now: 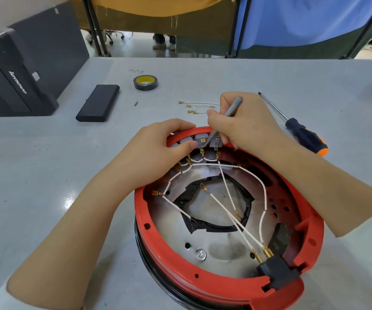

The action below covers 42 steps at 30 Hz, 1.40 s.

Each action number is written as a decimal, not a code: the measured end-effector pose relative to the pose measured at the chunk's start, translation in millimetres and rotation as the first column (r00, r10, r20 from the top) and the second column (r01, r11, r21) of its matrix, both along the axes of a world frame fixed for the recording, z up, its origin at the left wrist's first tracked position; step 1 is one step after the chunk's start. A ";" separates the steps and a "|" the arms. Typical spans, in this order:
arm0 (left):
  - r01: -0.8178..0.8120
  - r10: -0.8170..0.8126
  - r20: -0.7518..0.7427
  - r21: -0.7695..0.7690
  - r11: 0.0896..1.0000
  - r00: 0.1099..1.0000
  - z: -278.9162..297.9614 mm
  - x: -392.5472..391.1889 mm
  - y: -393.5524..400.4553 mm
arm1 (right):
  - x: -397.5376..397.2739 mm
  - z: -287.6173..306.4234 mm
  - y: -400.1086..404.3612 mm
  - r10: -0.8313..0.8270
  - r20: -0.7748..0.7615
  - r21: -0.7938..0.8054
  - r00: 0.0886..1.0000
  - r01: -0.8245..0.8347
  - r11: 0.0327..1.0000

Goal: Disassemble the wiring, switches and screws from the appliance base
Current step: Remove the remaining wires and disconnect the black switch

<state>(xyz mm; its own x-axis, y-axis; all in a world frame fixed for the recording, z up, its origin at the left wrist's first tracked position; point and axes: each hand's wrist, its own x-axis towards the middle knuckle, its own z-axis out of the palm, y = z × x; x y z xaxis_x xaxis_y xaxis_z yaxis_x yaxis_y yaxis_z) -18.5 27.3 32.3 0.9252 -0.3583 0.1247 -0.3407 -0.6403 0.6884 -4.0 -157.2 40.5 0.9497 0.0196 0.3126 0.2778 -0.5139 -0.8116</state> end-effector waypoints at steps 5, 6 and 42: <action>-0.001 0.001 0.005 0.007 1.000 1.000 -1.6 1.1 -0.3 | 0.7 2.1 0.0 0.006 -0.063 0.023 0.998 -0.005 1.000; -0.001 0.001 0.007 0.008 1.000 1.000 -1.9 1.5 -0.4 | 0.7 3.1 -0.1 0.010 -0.073 0.020 0.997 -0.009 1.000; -0.002 0.001 0.014 0.013 1.000 1.000 -0.2 0.5 -1.0 | 4.6 7.8 5.1 -0.002 -0.113 -0.115 0.994 -0.011 0.993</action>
<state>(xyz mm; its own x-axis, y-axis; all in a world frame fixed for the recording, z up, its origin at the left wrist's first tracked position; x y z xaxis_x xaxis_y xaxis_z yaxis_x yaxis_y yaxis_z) -18.1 26.2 32.1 0.9240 -0.3585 0.1333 -0.3495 -0.6498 0.6750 0.6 -152.0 48.3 0.9785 0.0533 0.1991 0.1902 -0.6051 -0.7731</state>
